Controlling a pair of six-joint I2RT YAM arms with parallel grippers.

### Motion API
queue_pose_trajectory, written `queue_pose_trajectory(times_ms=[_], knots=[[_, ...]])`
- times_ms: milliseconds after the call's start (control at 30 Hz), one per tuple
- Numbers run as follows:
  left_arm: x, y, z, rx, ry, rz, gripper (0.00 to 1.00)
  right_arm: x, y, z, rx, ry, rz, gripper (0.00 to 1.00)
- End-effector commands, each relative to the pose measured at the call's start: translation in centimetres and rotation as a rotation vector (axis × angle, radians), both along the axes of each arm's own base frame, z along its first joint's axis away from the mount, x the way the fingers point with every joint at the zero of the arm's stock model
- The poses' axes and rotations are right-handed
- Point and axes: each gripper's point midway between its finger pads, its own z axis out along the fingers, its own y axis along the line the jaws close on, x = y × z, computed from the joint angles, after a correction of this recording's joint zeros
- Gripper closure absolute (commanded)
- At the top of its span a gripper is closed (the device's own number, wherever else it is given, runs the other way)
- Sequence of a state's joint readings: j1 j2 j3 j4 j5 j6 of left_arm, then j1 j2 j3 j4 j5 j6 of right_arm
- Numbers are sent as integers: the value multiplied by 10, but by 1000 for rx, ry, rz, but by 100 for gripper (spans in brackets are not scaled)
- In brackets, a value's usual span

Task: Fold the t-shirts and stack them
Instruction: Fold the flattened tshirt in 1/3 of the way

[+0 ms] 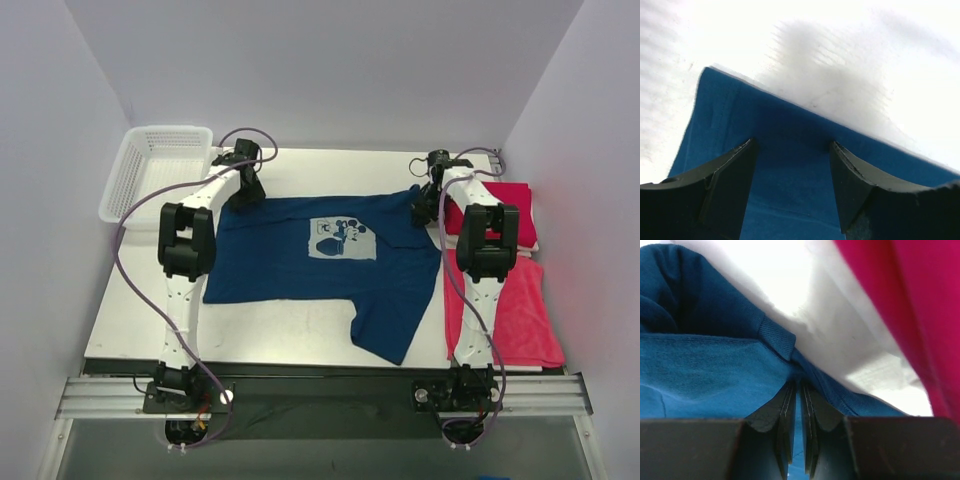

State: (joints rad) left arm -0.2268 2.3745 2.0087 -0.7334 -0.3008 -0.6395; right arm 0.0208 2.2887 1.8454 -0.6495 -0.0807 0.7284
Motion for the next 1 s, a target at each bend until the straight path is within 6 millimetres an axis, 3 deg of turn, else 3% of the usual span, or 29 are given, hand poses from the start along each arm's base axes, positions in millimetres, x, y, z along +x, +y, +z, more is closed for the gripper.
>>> queue_pose_trajectory(times_ms=[0, 167, 300, 367, 433, 633, 767, 800, 967], knots=[[-3, 22, -4, 94, 58, 59, 30, -36, -25, 5, -114, 103, -5, 89], [11, 32, 9, 125, 27, 70, 30, -37, -31, 8, -125, 100, -6, 90], [21, 27, 31, 102, -36, 41, 30, -33, -33, 15, -136, 82, 5, 90], [25, 24, 38, 89, -76, 16, 30, -27, -33, 27, -135, 48, 14, 90], [35, 16, 67, 42, -175, -8, 30, -23, -33, 36, -149, 24, 40, 90], [26, 5, 101, -32, -261, -55, 28, -16, -23, 81, -263, -79, 151, 77], [12, 1, 97, -64, -243, -64, 28, -18, 9, 100, -337, -131, 296, 69], [8, 0, 100, -76, -246, -70, 28, -21, 14, 99, -344, -126, 316, 68], [-23, 2, 70, -90, -164, -52, 28, -37, 40, 87, -292, -108, 405, 68]])
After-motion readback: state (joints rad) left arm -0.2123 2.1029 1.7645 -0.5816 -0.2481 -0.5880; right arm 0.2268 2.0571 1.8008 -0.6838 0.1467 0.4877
